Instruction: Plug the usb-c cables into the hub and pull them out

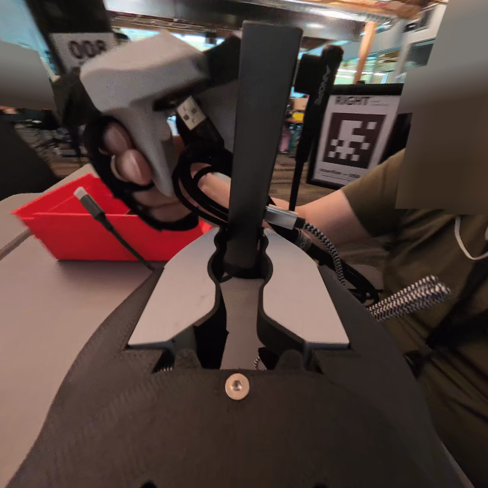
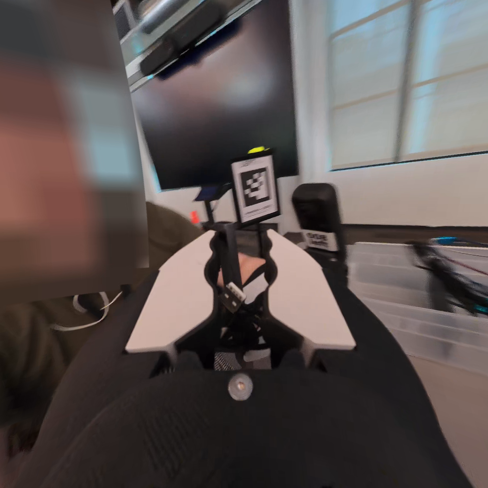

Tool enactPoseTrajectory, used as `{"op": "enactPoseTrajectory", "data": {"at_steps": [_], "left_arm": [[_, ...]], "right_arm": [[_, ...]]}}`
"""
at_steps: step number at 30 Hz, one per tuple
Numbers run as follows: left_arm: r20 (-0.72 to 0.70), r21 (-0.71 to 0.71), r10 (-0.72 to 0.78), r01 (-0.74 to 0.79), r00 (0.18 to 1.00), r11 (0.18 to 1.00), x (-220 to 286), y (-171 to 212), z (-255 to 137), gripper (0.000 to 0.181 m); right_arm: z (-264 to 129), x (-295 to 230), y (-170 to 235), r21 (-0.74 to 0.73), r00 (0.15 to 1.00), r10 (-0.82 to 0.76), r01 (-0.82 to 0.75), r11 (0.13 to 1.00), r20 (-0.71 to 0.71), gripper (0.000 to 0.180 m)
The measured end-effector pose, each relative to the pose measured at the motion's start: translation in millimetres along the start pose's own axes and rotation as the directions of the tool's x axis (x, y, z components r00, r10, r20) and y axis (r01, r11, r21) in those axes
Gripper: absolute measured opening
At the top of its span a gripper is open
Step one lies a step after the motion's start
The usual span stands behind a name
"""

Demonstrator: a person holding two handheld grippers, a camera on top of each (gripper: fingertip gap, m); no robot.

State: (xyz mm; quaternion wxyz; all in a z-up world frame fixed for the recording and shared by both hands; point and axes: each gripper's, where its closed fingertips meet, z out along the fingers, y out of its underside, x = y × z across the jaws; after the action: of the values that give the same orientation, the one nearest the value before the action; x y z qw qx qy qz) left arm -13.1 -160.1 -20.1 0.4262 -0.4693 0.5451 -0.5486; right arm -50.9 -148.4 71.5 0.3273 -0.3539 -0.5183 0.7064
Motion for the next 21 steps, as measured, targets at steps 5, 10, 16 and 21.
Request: {"op": "enactPoseTrajectory", "data": {"at_steps": [5, 10, 16, 21], "left_arm": [[0.373, -0.070, 0.077, -0.055, 0.925, 0.996, -53, 11, -12, 0.023], [0.666, -0.110, 0.119, -0.061, 0.737, 0.992, -92, 22, -32, 0.023], [0.748, -0.004, 0.015, -0.019, 0.664, 1.000, -105, 18, -54, 0.023], [0.820, -0.013, 0.036, -0.045, 0.572, 0.999, -114, 17, -73, 0.023]], "right_arm": [[-50, 39, -43, 0.069, 0.868, -0.138, 0.193, 0.979, -0.477, 0.029], [-63, 61, -45, -0.152, 0.584, -0.242, 0.200, 0.968, -0.775, 0.047], [-71, 86, -26, -0.346, 0.270, -0.358, 0.092, 0.934, -0.894, 0.051], [-53, 91, 1, -0.291, 0.380, -0.251, -0.051, 0.955, -0.890, 0.046]]}}
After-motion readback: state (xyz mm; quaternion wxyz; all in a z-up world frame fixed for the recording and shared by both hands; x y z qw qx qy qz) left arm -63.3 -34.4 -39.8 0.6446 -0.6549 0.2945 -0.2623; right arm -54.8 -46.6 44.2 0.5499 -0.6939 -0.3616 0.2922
